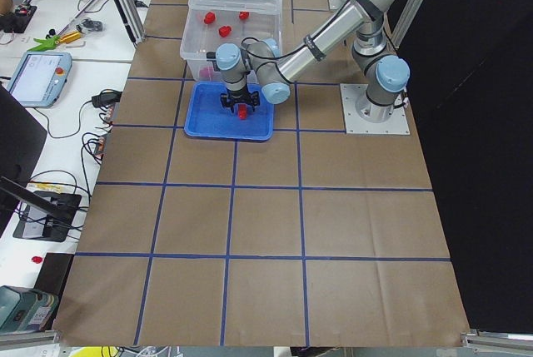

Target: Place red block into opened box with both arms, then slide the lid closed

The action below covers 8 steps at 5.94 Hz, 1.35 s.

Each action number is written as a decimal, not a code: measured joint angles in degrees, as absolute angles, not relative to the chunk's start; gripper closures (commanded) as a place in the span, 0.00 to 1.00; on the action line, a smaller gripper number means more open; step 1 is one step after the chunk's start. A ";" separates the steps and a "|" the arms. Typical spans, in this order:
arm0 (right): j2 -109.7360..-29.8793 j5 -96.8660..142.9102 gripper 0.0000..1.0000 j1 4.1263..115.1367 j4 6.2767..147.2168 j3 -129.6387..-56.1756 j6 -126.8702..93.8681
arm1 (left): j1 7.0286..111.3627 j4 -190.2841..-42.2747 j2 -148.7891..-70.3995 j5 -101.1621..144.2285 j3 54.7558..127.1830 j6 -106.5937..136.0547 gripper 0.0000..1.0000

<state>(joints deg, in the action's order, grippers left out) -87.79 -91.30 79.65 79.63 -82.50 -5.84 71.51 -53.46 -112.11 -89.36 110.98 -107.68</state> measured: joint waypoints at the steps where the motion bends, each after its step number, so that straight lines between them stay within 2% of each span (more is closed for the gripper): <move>1: -87.80 -90.50 0.00 85.19 78.51 -81.58 -11.23 | 71.53 -52.86 -111.99 -89.40 110.97 -107.79 1.00; 4: -87.77 -90.15 0.00 91.29 78.09 -81.55 -15.52 | 71.76 -57.93 -106.48 -89.47 108.95 -107.55 0.99; 6: -87.79 -90.20 0.00 92.10 78.31 -81.81 -15.62 | 72.69 -76.48 -100.77 -89.23 99.27 -104.34 0.99; 8: -87.30 -90.23 0.00 92.18 78.47 -82.11 -15.22 | 78.81 -84.57 -99.41 -87.92 91.79 -93.63 0.99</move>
